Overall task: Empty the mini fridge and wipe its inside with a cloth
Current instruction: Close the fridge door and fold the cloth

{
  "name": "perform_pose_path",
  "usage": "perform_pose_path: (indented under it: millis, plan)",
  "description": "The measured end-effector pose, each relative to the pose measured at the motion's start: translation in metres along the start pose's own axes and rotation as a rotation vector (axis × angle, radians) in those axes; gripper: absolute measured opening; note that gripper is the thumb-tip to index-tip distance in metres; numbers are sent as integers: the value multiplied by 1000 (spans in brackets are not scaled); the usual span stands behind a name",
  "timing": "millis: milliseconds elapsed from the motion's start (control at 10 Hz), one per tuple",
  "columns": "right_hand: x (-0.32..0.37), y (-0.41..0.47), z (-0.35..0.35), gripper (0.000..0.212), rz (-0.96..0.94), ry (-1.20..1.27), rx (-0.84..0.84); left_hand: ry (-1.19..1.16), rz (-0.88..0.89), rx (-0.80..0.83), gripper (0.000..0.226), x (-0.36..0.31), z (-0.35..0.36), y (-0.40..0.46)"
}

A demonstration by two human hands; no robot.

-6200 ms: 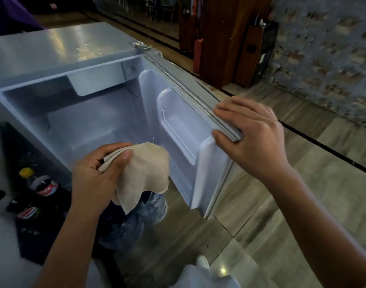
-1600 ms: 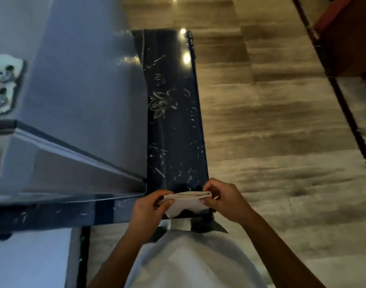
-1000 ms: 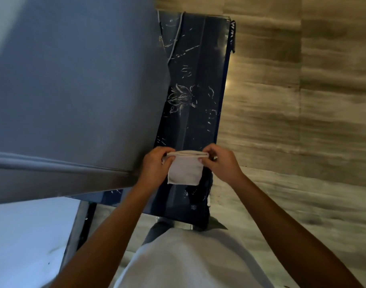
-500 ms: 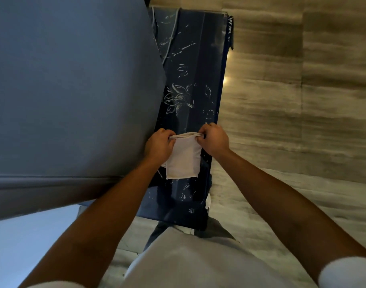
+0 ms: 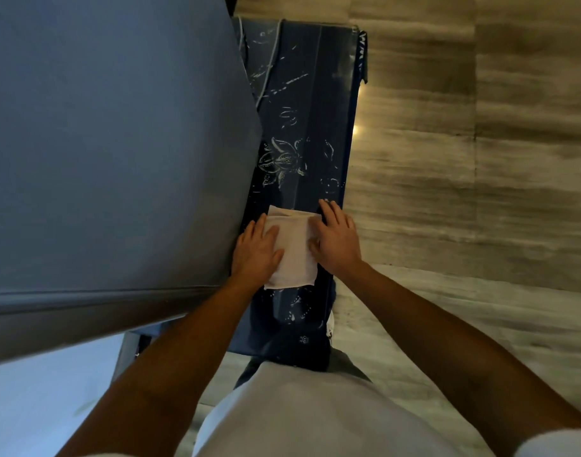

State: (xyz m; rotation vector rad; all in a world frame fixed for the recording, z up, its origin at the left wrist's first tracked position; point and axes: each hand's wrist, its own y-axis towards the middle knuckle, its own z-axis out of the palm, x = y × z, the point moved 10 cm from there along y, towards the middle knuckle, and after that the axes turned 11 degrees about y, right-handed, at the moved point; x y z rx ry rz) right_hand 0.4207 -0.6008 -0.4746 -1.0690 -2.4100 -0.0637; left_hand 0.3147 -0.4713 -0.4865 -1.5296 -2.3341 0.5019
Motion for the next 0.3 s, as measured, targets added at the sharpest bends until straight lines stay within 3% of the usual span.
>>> perform_pose_path:
  millis: [200, 300]
  plan:
    - [-1, -3, 10, 57, 50, -27, 146, 2, 34, 40, 63, -2, -4, -2]
    - [3, -5, 1, 58, 89, 34, 126, -8, 51, 10, 61, -4, -14, -8]
